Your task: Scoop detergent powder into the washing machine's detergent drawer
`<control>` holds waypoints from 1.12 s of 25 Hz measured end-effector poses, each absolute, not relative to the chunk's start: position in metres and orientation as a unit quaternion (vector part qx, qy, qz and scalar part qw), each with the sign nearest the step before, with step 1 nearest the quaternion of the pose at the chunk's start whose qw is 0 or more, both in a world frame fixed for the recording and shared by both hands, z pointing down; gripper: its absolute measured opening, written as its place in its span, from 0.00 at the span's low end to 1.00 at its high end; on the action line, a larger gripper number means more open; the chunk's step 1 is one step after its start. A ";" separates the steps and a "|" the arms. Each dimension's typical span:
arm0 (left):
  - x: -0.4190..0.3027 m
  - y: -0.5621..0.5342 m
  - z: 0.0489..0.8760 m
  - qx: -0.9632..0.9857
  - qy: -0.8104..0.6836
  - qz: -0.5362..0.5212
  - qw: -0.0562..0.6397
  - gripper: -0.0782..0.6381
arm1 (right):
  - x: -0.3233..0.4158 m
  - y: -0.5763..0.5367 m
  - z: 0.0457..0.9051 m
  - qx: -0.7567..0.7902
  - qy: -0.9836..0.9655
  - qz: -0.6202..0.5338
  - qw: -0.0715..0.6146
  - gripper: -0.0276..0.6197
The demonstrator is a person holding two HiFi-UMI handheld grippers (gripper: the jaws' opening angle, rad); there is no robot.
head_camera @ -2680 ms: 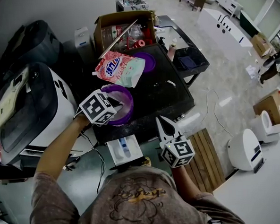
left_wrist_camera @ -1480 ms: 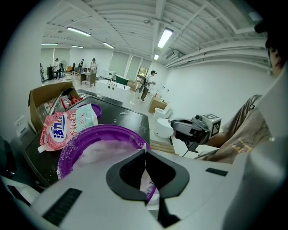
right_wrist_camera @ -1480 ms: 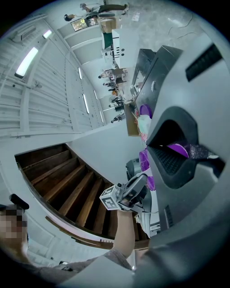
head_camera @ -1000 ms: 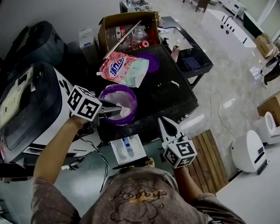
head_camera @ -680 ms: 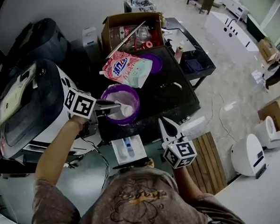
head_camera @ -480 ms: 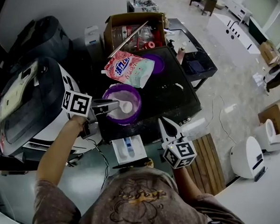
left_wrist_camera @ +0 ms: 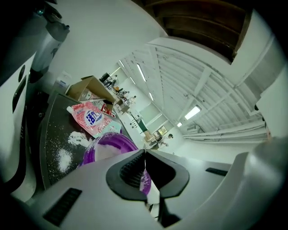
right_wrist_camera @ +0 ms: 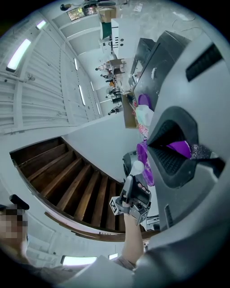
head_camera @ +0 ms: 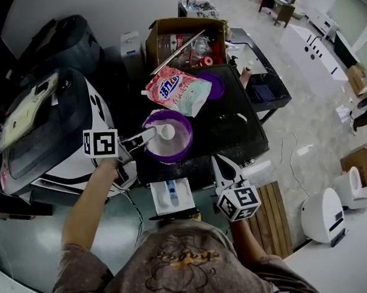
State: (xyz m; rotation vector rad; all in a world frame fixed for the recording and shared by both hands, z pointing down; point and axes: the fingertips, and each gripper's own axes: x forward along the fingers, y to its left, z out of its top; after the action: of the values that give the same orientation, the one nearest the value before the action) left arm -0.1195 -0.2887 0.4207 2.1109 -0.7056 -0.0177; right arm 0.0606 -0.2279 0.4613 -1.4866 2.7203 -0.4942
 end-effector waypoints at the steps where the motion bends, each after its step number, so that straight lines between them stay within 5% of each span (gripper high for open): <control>1: -0.120 -0.289 0.419 0.852 -0.289 -0.018 0.437 0.14 | 0.059 -0.228 0.461 -0.471 0.868 -0.156 0.000 0.05; 28: -0.141 -0.250 0.408 0.795 -0.418 -0.196 0.393 0.14 | 0.059 -0.219 0.463 -0.383 0.911 -0.148 -0.036 0.05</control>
State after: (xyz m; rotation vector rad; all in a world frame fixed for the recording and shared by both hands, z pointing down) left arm -0.1407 -0.2501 0.4075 2.0191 -1.0610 -0.4980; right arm 0.0593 -0.2187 0.4629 -1.2317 2.9297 -0.4769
